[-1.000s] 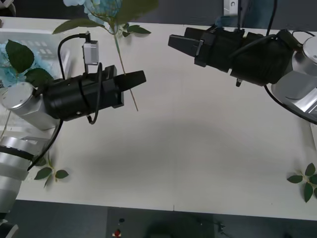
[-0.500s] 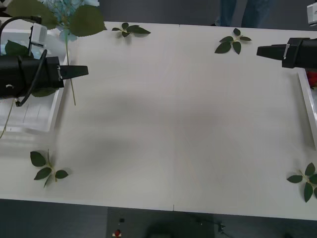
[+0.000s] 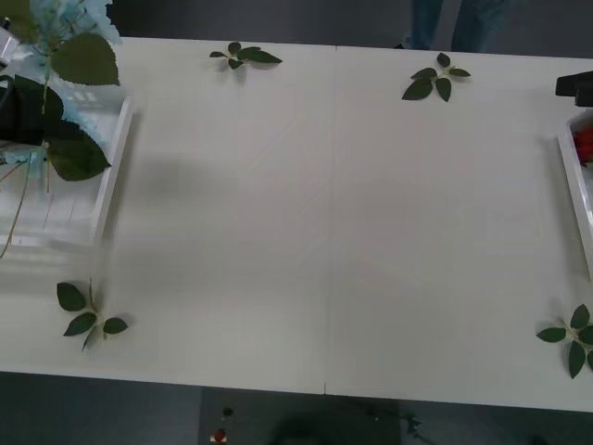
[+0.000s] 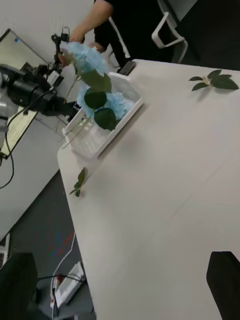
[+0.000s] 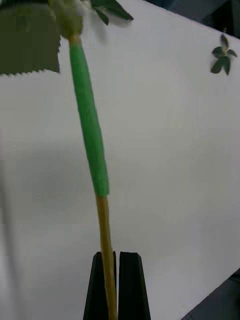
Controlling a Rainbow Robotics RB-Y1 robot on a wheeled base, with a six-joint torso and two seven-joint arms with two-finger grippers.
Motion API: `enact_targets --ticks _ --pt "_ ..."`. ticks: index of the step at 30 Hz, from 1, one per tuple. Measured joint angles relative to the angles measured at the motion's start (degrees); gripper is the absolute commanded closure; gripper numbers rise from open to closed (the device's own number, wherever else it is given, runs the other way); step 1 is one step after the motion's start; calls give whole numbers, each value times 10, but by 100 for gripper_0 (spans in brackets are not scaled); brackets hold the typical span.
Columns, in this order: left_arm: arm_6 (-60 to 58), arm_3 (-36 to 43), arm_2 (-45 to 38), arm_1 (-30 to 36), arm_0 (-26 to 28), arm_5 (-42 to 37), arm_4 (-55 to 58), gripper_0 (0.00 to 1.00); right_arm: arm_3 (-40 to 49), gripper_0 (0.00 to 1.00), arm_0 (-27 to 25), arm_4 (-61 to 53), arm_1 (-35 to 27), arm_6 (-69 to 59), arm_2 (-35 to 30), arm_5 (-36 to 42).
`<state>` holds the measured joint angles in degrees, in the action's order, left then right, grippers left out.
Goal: Put the red flowers into the right box and the blue flowers into the left box
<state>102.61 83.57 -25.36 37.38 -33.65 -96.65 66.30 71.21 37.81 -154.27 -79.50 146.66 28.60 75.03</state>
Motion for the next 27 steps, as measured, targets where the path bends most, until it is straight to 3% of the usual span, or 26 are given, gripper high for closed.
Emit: enact_targets --ticks 8,15,18,24,27 --pt "-105 155 39 84 -7 -67 -108 100 88 0 -25 0 -50 27 -2 17" --pt "-105 316 -64 102 94 -68 -185 100 178 0 -160 0 -63 75 -104 -15" --pt "-105 326 -97 102 146 -36 -217 100 197 0 -205 0 -63 77 -139 -16" --pt "-105 301 -91 102 222 74 -234 100 239 0 -234 0 -63 77 -143 -59" --pt "-105 281 -81 102 226 83 -233 89 264 0 -257 0 -63 77 -154 -81"
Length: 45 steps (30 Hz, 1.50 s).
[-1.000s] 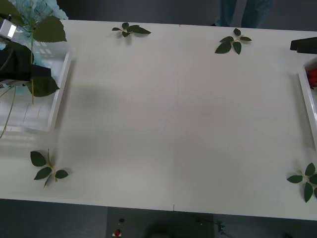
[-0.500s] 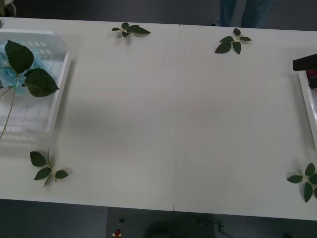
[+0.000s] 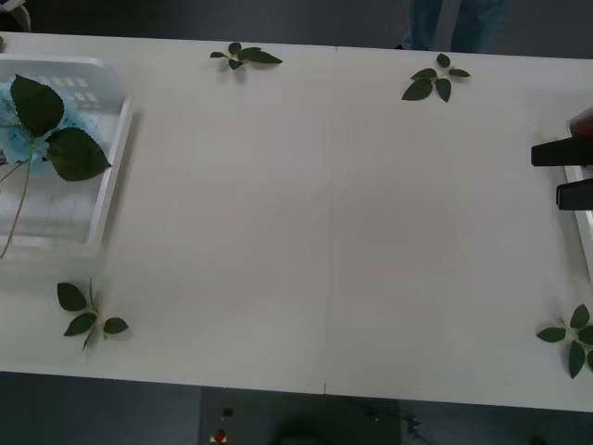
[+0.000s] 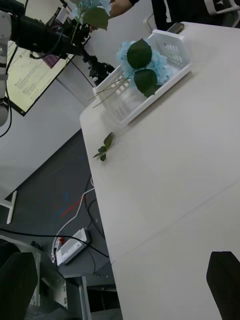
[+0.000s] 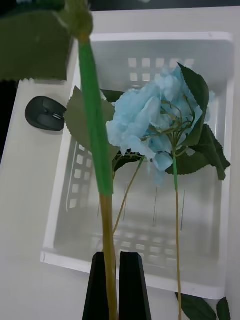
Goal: Put the red flowers into the right box and the blue flowers into the left box
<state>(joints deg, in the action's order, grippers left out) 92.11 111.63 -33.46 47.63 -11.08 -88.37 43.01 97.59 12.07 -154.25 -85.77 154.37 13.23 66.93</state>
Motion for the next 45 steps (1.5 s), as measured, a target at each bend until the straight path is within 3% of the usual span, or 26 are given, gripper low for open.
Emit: enact_targets --ticks 1,2,3,6,12,18,26,32,37,41,45 --pt "0 -3 1 0 0 2 0 56 10 0 -10 0 0 0 -7 -11" --pt "0 -5 2 0 0 6 0 39 22 0 -21 0 0 0 -15 -25" --pt "0 -6 2 0 0 11 0 17 34 0 -32 0 0 0 -23 -38" --pt "0 -6 2 0 0 27 0 2 69 0 -58 0 0 0 -42 -81" --pt "0 -6 2 0 0 31 35 0 98 0 -81 0 0 0 -52 -118" --pt "12 -6 17 0 -1 39 194 0 98 0 -81 0 0 0 -52 -118" --pt "42 -32 164 0 -2 206 376 0 98 0 -81 0 0 0 -52 -118" --pt "226 -108 297 46 -14 304 603 0 98 0 -81 0 0 0 -52 -118" --pt "322 -138 407 105 -48 341 759 0 98 0 -81 0 0 0 -52 -118" --pt "473 -140 452 123 -70 359 841 0 98 0 -81 0 0 0 -52 -118" --pt "527 -140 483 132 -90 359 895 0 98 0 -81 0 0 0 -52 -118"
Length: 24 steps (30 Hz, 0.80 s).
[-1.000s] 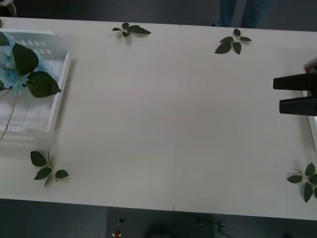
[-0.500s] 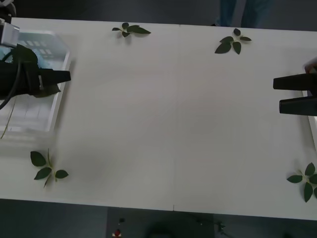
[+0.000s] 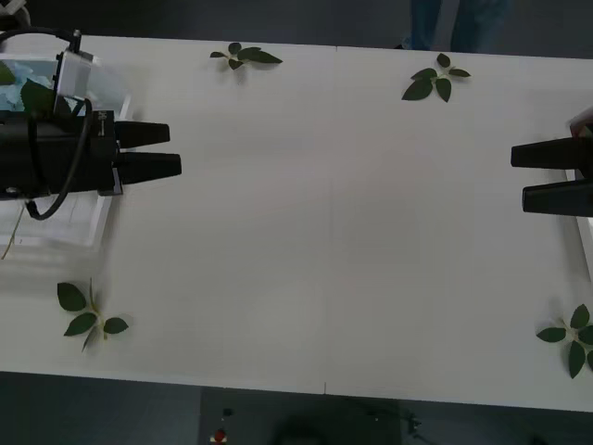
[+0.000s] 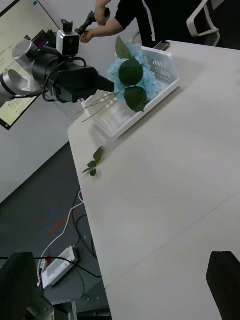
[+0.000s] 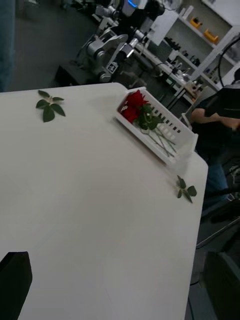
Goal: Put the red flowers into the right box and the blue flowers into the left box
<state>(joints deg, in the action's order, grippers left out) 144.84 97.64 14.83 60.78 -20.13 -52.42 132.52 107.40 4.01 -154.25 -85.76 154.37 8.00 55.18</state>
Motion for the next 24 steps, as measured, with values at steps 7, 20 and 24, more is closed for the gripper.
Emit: enact_targets --ticks 7,20,24 --pt "103 12 62 21 -32 0 67 0 0 0 0 0 0 0 0 0" --pt "103 63 70 23 -35 -6 102 0 0 0 0 0 0 0 0 0" --pt "103 63 70 23 -35 -15 102 0 0 0 0 0 0 0 0 0"
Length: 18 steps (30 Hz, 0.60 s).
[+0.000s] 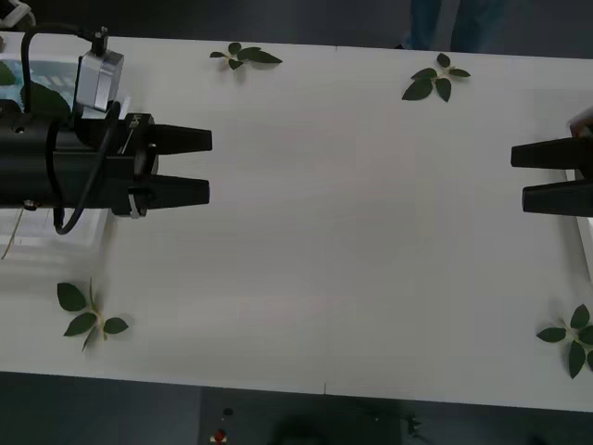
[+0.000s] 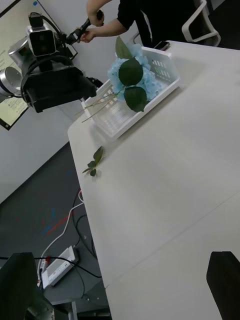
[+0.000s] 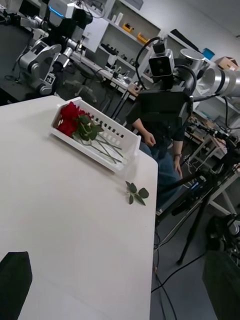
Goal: Put the red flowers into the right box and the blue flowers into the left box
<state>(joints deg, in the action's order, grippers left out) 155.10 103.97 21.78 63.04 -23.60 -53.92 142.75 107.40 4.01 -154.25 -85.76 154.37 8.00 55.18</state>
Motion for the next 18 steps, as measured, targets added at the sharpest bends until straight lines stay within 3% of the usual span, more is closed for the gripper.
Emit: enact_targets --ticks 18 --pt "0 -3 0 0 0 -1 -16 0 0 0 0 0 0 0 0 0"
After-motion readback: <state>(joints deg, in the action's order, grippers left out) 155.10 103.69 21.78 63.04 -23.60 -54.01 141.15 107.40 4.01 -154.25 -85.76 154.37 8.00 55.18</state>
